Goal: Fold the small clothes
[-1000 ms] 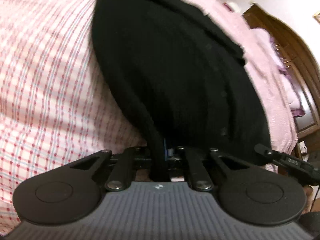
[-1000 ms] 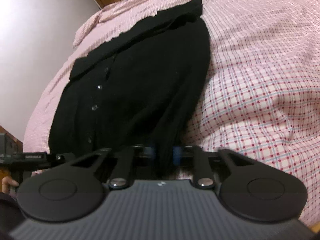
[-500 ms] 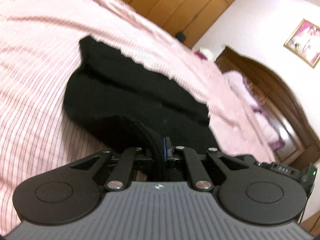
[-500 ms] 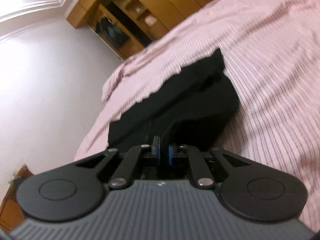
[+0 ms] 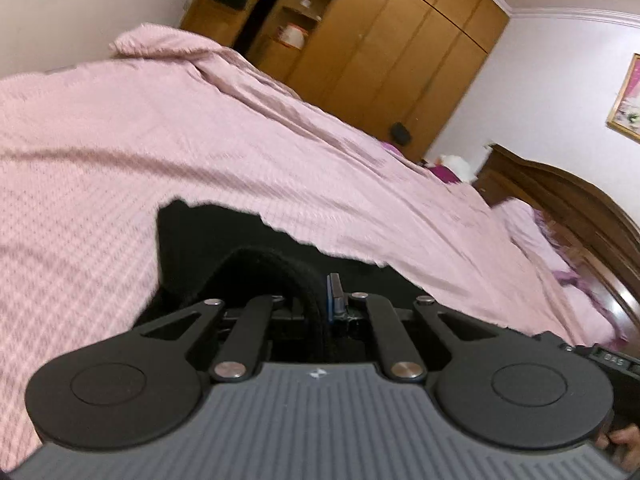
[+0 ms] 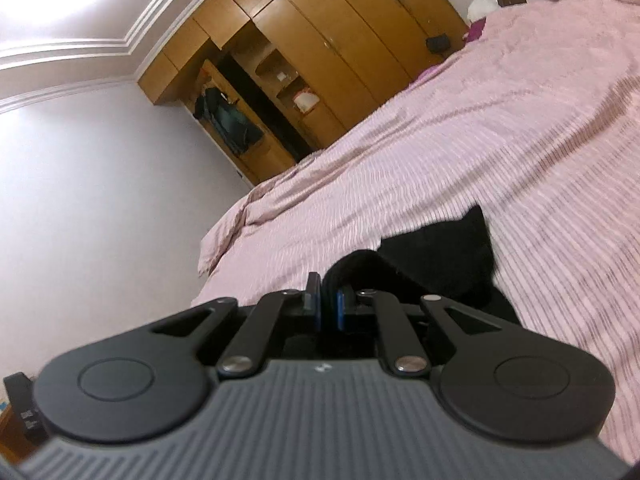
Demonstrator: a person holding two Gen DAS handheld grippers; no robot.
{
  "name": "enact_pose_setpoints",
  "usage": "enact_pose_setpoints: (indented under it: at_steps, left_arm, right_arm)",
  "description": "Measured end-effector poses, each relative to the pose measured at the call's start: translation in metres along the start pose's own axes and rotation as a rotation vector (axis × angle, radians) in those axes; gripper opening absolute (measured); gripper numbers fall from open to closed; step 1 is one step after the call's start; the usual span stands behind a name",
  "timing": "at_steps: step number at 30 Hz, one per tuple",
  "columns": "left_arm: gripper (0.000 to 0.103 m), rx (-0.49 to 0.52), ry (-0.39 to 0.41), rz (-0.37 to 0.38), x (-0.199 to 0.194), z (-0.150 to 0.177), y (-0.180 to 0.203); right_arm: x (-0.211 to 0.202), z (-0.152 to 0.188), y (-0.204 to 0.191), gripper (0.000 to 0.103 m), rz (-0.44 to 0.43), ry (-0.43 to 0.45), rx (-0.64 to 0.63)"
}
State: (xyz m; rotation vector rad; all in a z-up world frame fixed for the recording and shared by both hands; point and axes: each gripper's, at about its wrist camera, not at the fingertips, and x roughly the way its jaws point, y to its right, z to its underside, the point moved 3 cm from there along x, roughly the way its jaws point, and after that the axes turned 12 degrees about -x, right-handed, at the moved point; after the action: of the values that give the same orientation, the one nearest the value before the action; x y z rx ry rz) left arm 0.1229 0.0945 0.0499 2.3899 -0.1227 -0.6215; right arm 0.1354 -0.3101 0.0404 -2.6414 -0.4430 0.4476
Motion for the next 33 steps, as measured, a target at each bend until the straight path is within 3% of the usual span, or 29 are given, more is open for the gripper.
enact_pose_setpoints:
  at_steps: [5, 13, 23, 30, 32, 33]
  left_arm:
    - [0.008, -0.002, 0.035, -0.047, 0.038, -0.025, 0.0]
    - [0.008, 0.026, 0.046, -0.123, 0.109, -0.045, 0.0]
    - [0.008, 0.13, -0.06, -0.276, 0.201, -0.032, -0.028]
    - [0.012, 0.231, -0.086, -0.3, 0.217, -0.021, -0.033]
    - [0.018, 0.263, -0.098, -0.295, 0.212, -0.023, -0.029]
    - [0.025, 0.271, -0.101, -0.299, 0.208, -0.025, -0.028]
  right_arm:
    - [0.038, -0.018, 0.005, 0.01, 0.019, 0.034, -0.023]
    - [0.106, -0.024, 0.02, 0.01, 0.079, 0.018, -0.051]
    - [0.176, 0.008, 0.043, 0.01, 0.189, -0.097, -0.15]
    - [0.194, 0.025, 0.066, 0.012, 0.199, -0.181, -0.102]
    - [0.19, 0.024, 0.067, 0.014, 0.181, -0.186, -0.091]
    - [0.187, 0.023, 0.067, 0.02, 0.177, -0.188, -0.089]
